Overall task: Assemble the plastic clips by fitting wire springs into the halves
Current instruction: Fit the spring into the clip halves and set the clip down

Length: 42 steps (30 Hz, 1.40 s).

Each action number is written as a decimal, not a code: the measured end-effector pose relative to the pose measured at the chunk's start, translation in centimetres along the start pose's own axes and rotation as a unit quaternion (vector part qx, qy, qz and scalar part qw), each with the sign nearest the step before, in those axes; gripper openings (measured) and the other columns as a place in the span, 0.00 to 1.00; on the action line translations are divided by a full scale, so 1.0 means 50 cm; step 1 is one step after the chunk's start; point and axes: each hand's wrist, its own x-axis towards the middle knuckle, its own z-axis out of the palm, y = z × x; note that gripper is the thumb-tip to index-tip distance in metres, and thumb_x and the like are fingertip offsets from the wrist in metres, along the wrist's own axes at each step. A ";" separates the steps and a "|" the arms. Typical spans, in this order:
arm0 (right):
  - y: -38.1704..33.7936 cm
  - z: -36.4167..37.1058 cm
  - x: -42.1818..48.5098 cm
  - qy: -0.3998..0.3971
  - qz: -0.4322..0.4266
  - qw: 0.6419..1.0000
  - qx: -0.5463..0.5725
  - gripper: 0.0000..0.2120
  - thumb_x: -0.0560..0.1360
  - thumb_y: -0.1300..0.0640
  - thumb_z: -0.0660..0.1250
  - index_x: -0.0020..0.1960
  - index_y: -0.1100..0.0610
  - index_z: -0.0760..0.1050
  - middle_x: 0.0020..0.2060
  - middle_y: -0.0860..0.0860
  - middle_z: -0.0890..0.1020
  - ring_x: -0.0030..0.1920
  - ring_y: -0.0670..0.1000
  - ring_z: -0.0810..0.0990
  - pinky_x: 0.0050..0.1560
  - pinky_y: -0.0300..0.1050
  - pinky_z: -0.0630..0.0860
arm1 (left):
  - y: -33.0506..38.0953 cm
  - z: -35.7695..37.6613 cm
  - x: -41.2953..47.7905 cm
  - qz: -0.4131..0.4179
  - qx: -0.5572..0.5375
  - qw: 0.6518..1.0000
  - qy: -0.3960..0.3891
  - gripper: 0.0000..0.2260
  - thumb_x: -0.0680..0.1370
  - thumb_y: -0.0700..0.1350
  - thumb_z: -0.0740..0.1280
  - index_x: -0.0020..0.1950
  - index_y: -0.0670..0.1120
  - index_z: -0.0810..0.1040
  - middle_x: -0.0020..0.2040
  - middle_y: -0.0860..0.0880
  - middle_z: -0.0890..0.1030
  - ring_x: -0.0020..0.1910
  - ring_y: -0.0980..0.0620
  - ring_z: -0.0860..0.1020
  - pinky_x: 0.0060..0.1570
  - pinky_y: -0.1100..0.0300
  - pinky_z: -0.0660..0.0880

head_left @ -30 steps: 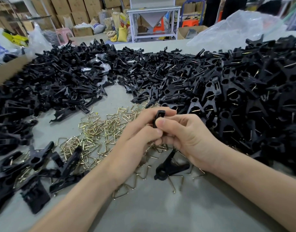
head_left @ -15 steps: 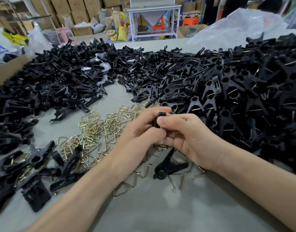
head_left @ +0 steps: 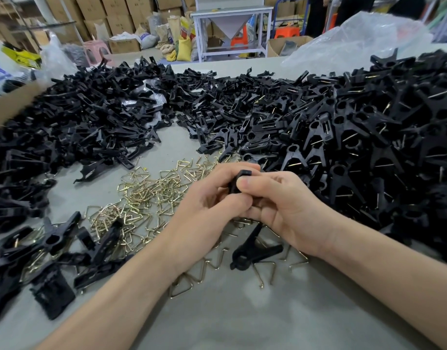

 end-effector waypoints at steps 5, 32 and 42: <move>0.001 -0.002 0.000 0.001 -0.005 1.000 -0.003 0.07 0.67 0.60 0.67 0.39 0.61 0.84 0.39 0.56 0.84 0.41 0.49 0.83 0.44 0.40 0.81 | 0.000 -0.001 0.000 0.009 -0.008 1.000 -0.007 0.17 0.69 0.44 0.64 0.57 0.44 0.80 0.61 0.41 0.78 0.64 0.39 0.74 0.63 0.33 0.68; 0.000 -0.007 -0.002 -0.020 -0.003 0.999 -0.034 0.10 0.69 0.60 0.66 0.46 0.61 0.83 0.46 0.60 0.82 0.49 0.55 0.80 0.55 0.50 0.78 | -0.001 -0.008 -0.007 -0.012 -0.040 0.997 -0.057 0.19 0.69 0.46 0.66 0.60 0.49 0.80 0.68 0.44 0.74 0.68 0.43 0.72 0.67 0.39 0.67; -0.007 -0.008 -0.003 -0.045 0.011 0.999 -0.005 0.09 0.71 0.59 0.66 0.45 0.62 0.82 0.43 0.58 0.83 0.46 0.51 0.82 0.46 0.42 0.80 | 0.012 -0.017 -0.004 -0.038 -0.040 0.997 -0.060 0.18 0.70 0.46 0.70 0.59 0.46 0.81 0.66 0.42 0.75 0.64 0.42 0.75 0.63 0.39 0.71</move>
